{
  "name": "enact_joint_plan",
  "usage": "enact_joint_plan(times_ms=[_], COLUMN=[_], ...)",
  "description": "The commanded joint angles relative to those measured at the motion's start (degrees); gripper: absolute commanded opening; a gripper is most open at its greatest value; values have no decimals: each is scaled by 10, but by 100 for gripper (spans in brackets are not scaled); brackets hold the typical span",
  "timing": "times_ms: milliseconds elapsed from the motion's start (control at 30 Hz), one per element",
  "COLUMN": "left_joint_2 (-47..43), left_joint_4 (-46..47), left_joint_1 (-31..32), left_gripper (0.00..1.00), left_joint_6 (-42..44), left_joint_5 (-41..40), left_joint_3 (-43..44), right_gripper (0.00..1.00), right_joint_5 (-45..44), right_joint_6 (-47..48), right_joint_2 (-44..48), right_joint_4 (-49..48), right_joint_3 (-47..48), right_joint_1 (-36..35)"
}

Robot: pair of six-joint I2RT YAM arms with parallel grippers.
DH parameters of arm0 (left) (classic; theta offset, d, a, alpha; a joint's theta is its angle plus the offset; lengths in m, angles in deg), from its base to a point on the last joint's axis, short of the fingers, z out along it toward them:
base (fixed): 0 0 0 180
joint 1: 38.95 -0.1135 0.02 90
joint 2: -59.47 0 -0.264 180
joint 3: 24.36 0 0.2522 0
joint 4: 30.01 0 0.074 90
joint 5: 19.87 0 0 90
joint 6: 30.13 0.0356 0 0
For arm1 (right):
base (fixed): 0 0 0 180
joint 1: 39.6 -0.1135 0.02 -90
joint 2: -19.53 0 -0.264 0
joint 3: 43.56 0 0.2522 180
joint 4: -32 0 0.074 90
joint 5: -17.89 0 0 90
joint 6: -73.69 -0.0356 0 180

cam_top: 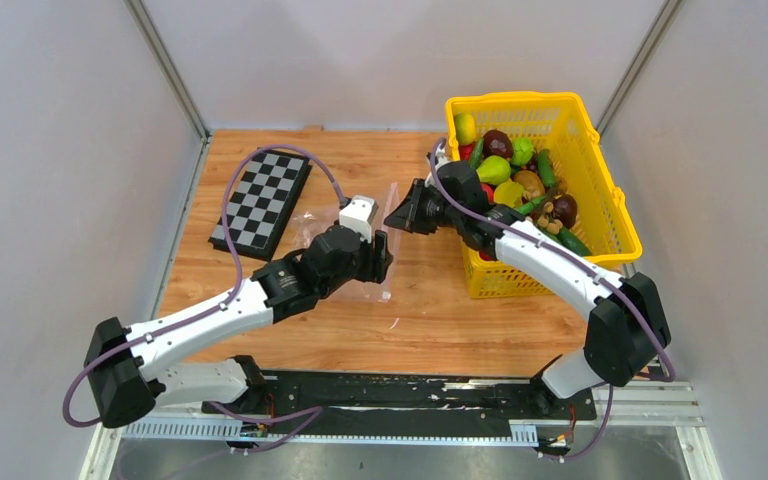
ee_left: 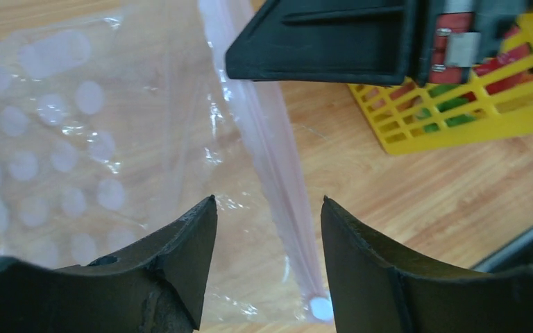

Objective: Place the food in the zip-top bag and seal the zipper
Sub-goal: Pick up the zipper food storage bag at the center of the board.

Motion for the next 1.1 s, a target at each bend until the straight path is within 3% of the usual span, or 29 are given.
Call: enact_joint_plan(times_ms=[0, 500, 667, 900, 1000, 1067], left_joint_2=[22, 75, 72, 51, 37, 27], left_joint_4=[-14, -26, -35, -39, -37, -36], left_joint_1=[7, 43, 44, 44, 44, 44], left_gripper=[63, 55, 41, 11, 1, 0], left_joint_6=[14, 5, 8, 5, 0, -2], left_joint_5=[-77, -158, -170, -195, -203, -210], left_joint_3=[29, 67, 65, 48, 40, 35], right_gripper=[0, 0, 0, 1, 10, 23], right_joint_5=[6, 12, 5, 24, 58, 79], right_joint_6=[-17, -20, -10, 32, 67, 92], right_joint_2=[33, 35, 38, 35, 31, 36], right_joint_4=[-34, -26, -17, 6, 16, 23], right_joint_3=[0, 3, 2, 24, 38, 42], right_joint_1=[2, -1, -2, -1, -1, 0])
